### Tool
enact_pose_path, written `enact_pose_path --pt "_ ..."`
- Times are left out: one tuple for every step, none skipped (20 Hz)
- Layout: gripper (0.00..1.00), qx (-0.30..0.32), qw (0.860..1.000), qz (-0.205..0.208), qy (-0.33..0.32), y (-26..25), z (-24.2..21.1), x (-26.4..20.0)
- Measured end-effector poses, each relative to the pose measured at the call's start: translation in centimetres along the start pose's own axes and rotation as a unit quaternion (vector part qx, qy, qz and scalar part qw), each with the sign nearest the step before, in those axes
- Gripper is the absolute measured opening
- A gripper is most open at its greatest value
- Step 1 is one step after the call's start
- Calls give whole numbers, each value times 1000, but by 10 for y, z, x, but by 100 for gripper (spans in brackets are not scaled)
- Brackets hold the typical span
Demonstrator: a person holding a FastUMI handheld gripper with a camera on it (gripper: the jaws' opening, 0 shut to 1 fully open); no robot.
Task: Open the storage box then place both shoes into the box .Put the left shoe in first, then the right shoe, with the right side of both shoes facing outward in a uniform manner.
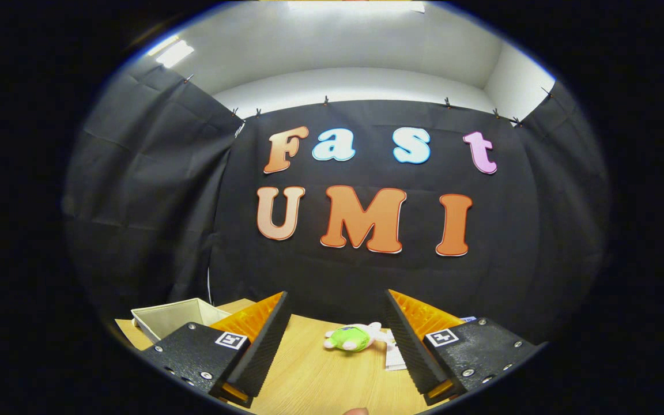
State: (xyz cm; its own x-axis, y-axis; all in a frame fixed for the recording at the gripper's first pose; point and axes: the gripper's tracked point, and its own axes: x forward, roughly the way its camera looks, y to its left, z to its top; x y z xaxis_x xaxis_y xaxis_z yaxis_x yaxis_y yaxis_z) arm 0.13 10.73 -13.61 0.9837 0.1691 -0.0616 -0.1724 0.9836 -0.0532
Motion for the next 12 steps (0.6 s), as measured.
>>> enact_pose_path --pt "97 1 1000 -6 0 -8 2 -5" --pt "97 -1 1000 -9 -1 -13 5 -10" --pt "97 -6 1000 -14 -3 -19 7 -16" --pt "97 -12 1000 -18 -6 -25 9 -21" --pt "97 -17 1000 -24 -6 -30 10 -23" --pt "97 -20 999 -29 -5 -34 10 -29" --pt "97 -20 999 -32 -6 -38 11 -34" --pt "97 -17 999 -32 -4 -40 10 -40" --pt "97 -8 999 -32 -6 -42 13 -42" --pt "97 6 999 -31 -10 -43 15 -45" --pt "97 13 999 -28 -15 -45 18 -47" --pt "97 14 999 -25 -19 -45 20 -50"
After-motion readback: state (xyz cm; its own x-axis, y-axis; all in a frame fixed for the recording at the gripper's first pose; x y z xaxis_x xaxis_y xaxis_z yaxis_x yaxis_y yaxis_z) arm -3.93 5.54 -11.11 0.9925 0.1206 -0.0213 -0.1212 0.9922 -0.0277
